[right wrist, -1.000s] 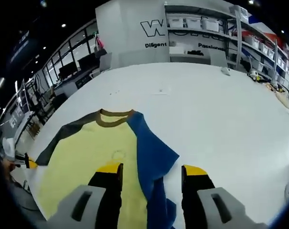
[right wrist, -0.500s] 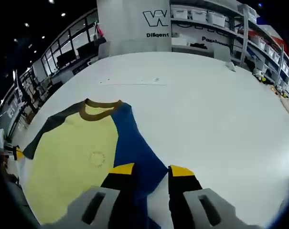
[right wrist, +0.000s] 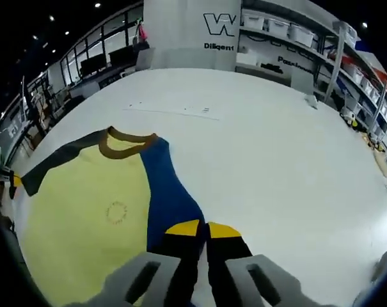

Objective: Fold the garment on the visible template until the final outline fits inside the template.

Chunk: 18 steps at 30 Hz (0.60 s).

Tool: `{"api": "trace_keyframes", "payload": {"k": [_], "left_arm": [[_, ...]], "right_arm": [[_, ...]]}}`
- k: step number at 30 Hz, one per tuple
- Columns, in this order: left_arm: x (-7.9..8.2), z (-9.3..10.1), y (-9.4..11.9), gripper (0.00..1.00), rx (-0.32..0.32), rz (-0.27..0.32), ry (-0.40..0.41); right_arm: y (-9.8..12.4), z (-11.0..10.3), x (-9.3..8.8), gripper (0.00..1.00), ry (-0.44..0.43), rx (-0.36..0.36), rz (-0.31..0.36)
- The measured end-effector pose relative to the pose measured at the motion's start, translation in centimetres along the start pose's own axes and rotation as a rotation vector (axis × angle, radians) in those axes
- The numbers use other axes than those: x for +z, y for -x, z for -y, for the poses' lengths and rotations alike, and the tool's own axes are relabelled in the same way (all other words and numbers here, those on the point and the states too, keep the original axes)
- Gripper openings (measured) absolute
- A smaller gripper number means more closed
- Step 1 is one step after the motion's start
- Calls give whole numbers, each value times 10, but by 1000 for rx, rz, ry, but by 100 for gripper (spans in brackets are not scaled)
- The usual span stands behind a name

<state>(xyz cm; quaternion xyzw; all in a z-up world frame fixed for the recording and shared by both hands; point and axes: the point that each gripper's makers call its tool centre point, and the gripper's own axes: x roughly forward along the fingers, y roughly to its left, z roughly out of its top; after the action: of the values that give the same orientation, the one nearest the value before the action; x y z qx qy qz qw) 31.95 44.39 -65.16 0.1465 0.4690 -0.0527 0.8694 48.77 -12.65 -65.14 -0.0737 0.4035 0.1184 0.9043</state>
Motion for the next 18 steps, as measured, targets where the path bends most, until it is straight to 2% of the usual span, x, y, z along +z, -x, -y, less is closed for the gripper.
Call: {"api": "trace_keyframes", "payload": {"k": [3,8,13,18], "left_arm": [[2,-8,-3,4,24,-16,-9],[2,-21,-7,4,52,-48,-13],[4,-35,-12,4,80,-68,-21],[14,-50,-17,4,119,-75,-61]], "right_arm": [[-1,4,5,0,-22,5,-1],[-1,10,2,0,-49,4,-9],[-2,11,-2,0,-36,8,-21],[-3,11,-2,0,-3,9,-25]]}}
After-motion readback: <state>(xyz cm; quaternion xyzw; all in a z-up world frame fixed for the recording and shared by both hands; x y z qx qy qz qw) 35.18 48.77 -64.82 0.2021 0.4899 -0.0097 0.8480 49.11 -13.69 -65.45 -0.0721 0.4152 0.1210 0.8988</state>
